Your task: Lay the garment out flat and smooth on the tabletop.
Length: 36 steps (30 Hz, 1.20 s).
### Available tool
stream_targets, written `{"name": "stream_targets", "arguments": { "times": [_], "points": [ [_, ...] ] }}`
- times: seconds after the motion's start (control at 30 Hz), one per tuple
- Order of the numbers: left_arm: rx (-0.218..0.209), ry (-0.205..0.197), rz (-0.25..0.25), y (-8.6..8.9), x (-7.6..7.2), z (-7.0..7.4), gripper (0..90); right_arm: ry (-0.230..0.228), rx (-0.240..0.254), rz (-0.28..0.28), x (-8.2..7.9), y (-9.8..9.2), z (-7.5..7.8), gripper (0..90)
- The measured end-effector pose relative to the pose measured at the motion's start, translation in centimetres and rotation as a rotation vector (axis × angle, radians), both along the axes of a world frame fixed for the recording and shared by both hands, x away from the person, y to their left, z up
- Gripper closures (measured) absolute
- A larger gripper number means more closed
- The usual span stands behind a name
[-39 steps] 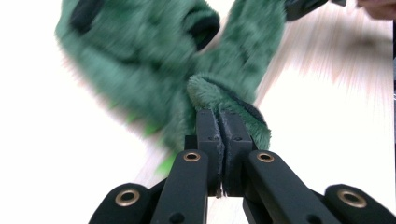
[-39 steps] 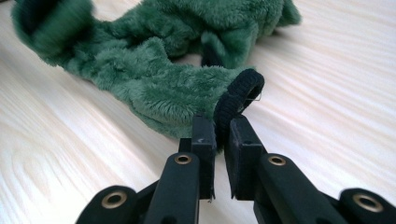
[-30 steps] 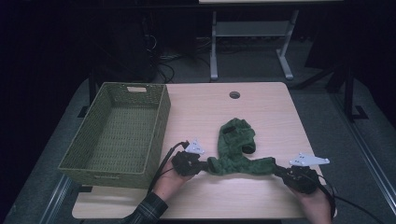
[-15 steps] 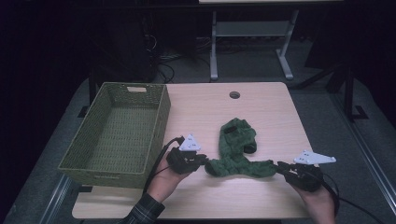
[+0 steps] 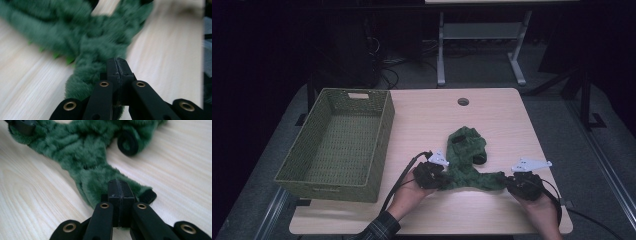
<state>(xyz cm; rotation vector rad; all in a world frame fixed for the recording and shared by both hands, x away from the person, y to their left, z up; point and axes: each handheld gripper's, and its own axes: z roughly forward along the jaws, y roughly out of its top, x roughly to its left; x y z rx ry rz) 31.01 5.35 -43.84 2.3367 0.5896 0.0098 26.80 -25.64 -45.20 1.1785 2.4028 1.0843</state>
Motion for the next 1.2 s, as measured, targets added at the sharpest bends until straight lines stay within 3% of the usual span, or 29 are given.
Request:
{"name": "stream_targets", "arguments": {
  "times": [0.13, 0.27, 0.33, 0.57, 0.73, 0.9, 1.03, 1.1, 1.2],
  "points": [
    [0.044, 0.010, 0.019, 1.1, 0.3, -0.8, 89.8, 0.033, -0.026, -0.006, 0.2, -0.2, -0.7, 89.7],
    [0.124, -0.029, 0.058, 2.3, 0.7, -0.9, 89.8, 0.043, -0.077, 0.003, 0.3, 0.1, -1.2, 89.7],
    [0.100, 0.010, 0.068, 2.8, 1.0, -1.2, 89.8, 0.040, -0.093, 0.010, 0.3, 0.2, -1.3, 89.7],
    [0.109, 0.034, 0.053, 3.1, 0.9, -1.4, 89.9, 0.054, -0.086, 0.003, 0.0, 0.2, -1.3, 89.9],
    [0.105, 0.059, 0.044, 4.0, 0.3, -1.3, 89.9, 0.066, -0.087, 0.024, -0.9, 0.1, -1.2, 90.0],
    [0.103, 0.083, 0.022, 5.1, -1.4, -1.3, 89.9, 0.071, -0.093, 0.046, -2.8, 0.6, -1.1, 90.0],
    [0.079, 0.090, 0.016, 5.8, -2.9, -1.4, 89.8, 0.070, -0.095, 0.061, -3.7, 1.0, -1.1, 90.0],
    [0.076, 0.090, 0.010, 5.9, -3.0, -1.4, 89.7, 0.072, -0.101, 0.065, -3.8, 1.1, -1.0, 89.9],
    [0.034, 0.100, 0.013, 5.7, -2.7, -0.7, 82.5, 0.061, -0.091, 0.065, -3.7, 1.3, -0.6, 87.0]
  ]
}}
